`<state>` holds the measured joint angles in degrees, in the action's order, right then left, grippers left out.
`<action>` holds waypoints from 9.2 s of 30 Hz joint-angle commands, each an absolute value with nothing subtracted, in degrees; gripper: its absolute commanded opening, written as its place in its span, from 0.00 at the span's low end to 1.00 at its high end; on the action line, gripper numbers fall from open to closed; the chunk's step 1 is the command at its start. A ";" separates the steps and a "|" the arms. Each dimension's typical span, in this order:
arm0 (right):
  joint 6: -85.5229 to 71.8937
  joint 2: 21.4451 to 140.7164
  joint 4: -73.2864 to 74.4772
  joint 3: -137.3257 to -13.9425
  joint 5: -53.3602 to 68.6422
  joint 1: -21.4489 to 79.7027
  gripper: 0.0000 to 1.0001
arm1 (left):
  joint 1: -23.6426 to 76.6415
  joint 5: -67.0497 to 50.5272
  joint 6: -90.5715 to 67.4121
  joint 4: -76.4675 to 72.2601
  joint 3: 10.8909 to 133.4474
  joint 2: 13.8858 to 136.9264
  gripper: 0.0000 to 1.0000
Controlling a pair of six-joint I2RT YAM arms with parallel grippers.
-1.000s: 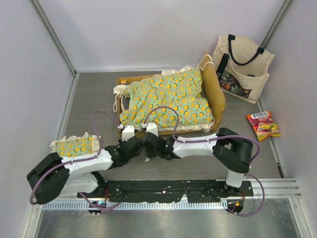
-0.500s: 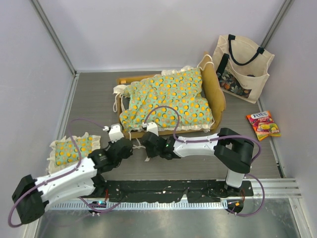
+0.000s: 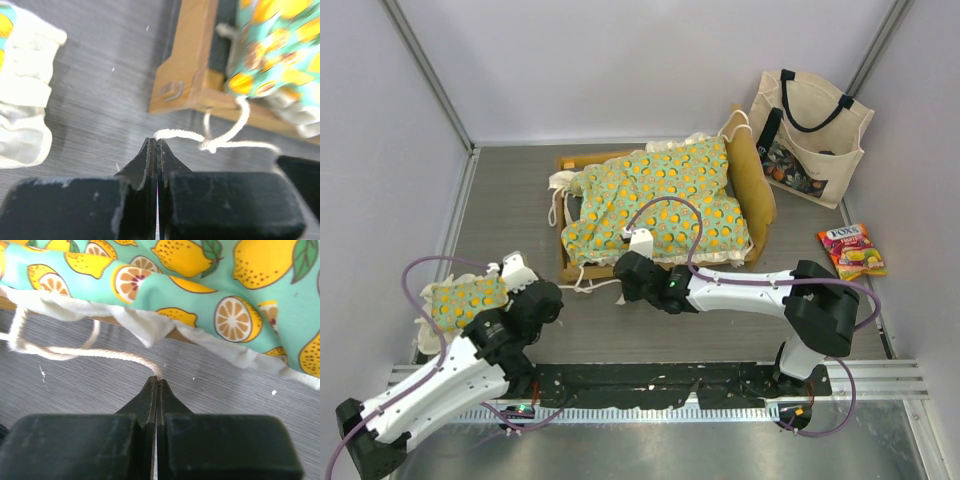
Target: Set up the pet bed
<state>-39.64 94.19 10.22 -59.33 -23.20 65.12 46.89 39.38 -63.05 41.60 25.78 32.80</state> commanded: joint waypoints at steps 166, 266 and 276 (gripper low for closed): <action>-25.77 64.34 24.76 -63.44 -38.41 52.49 0.66 | 26.63 18.55 -40.96 49.14 47.28 35.34 0.87; -19.86 71.27 45.27 -77.26 -17.22 41.31 0.49 | 40.52 -7.20 -20.12 -4.39 64.52 84.20 0.00; -24.42 74.70 37.27 -68.66 -21.27 41.22 0.47 | 38.15 -10.37 -21.27 -5.45 63.55 84.64 0.00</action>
<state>-21.65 73.14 43.03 -70.74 -18.13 41.39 39.22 -8.32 -20.29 -1.56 63.90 85.82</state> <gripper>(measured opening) 0.471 0.012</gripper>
